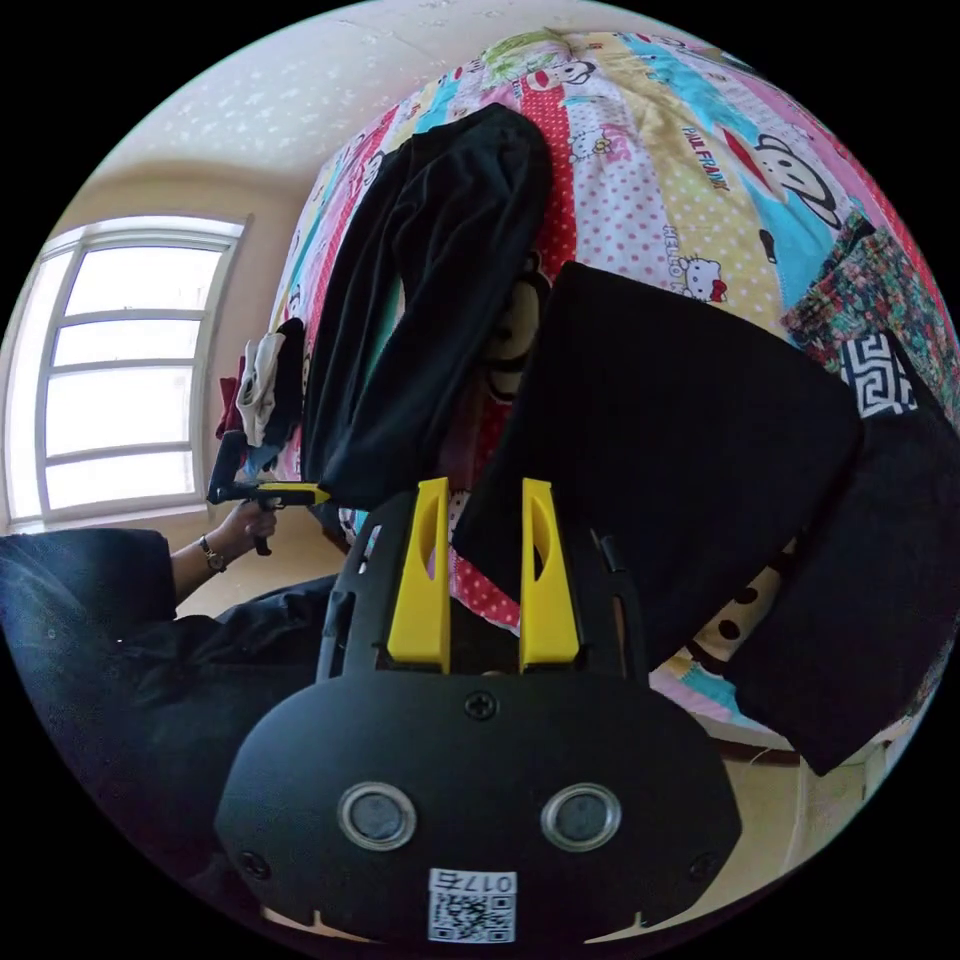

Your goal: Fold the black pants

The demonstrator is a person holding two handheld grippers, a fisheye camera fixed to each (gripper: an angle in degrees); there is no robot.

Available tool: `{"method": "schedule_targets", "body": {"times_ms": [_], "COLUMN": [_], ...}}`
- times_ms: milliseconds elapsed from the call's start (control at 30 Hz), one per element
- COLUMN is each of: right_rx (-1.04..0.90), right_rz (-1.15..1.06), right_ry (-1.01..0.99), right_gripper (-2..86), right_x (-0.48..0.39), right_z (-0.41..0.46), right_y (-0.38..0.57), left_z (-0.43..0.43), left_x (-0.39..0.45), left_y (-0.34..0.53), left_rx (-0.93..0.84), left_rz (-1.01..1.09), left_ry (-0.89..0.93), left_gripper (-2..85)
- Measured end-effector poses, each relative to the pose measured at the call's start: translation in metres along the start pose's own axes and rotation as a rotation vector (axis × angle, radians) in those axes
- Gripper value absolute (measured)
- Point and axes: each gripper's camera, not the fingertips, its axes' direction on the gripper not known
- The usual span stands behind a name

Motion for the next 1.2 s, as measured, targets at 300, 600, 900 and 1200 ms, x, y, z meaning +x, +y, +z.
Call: {"method": "schedule_targets", "body": {"times_ms": [300,600,900,1200], "right_rx": [-0.178,-0.162,-0.137,-0.335], "right_rz": [-0.138,0.086,0.119,-0.074], "right_ry": [-0.149,-0.559,-0.796,-0.428], "right_gripper": [12.5,3.0,1.6,1.9], "right_x": [-0.072,-0.086,-0.159,-0.274], "right_z": [0.068,0.087,-0.032,-0.078], "right_y": [-0.105,-0.136,-0.146,-0.164], "left_z": [0.004,0.056,0.027,0.023], "left_x": [0.000,0.136,0.227,0.208], "left_y": [0.070,0.101,0.096,0.074], "left_rx": [0.248,0.170,0.311,0.318], "left_rz": [-0.342,0.023,0.252,0.139], "left_ry": [0.016,-0.226,-0.267,-0.300], "left_gripper": [7.5,8.6,13.3,13.3]}}
